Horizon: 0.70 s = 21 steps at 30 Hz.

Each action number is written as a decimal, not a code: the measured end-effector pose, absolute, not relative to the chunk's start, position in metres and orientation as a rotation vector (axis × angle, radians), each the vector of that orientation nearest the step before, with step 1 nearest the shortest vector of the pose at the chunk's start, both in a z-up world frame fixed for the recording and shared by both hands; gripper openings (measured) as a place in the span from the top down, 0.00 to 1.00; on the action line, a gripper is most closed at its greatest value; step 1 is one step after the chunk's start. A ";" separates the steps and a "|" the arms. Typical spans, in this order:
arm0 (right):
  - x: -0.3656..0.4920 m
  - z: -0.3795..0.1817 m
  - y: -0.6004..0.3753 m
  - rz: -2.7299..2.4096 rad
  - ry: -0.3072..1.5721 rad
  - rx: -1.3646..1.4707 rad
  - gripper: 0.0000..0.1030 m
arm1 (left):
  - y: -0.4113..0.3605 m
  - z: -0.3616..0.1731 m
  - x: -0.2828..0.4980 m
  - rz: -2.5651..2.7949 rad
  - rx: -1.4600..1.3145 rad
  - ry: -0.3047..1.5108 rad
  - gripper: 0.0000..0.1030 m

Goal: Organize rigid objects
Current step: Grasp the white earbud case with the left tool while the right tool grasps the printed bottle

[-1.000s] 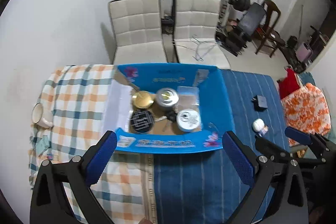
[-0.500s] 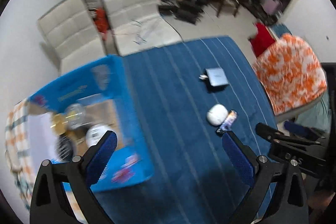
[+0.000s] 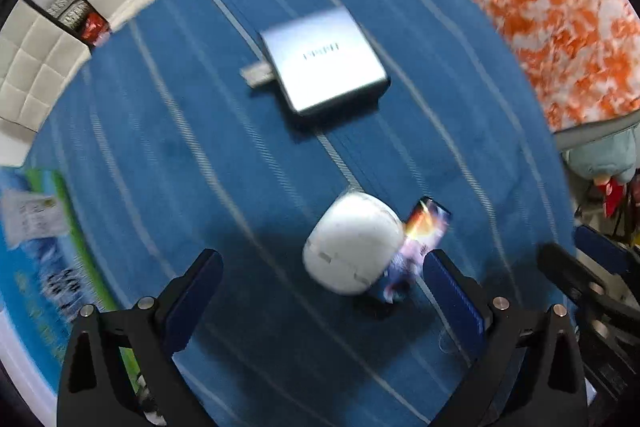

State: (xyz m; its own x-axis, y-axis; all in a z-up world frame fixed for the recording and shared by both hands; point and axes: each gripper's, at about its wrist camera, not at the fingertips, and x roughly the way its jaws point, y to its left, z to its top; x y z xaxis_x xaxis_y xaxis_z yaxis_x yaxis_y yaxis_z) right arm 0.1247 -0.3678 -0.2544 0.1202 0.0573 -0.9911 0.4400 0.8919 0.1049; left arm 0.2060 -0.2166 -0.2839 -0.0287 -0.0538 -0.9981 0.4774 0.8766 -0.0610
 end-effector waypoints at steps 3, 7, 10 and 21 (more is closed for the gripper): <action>0.124 -0.262 -0.373 -0.284 1.444 0.462 0.42 | -0.218 -0.296 0.207 -0.485 0.252 1.601 0.16; 0.131 -0.268 -0.370 -0.266 1.450 0.515 0.42 | -0.207 -0.284 0.211 -0.426 0.213 1.546 0.49; 0.142 -0.274 -0.361 -0.243 1.459 0.560 0.42 | -0.184 -0.284 0.216 -0.354 0.181 1.543 0.49; 0.186 -0.302 -0.293 -0.254 1.518 0.518 0.63 | -0.157 -0.291 0.207 -0.282 0.174 1.547 0.50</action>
State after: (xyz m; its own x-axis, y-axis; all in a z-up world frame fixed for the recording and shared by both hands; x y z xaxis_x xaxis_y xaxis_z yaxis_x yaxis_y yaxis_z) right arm 0.1865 -0.2935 -0.3019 0.0543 0.1576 -0.9860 0.4698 0.8673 0.1645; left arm 0.2066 -0.1568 -0.2913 0.0005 -0.0696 -0.9976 0.2867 0.9557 -0.0665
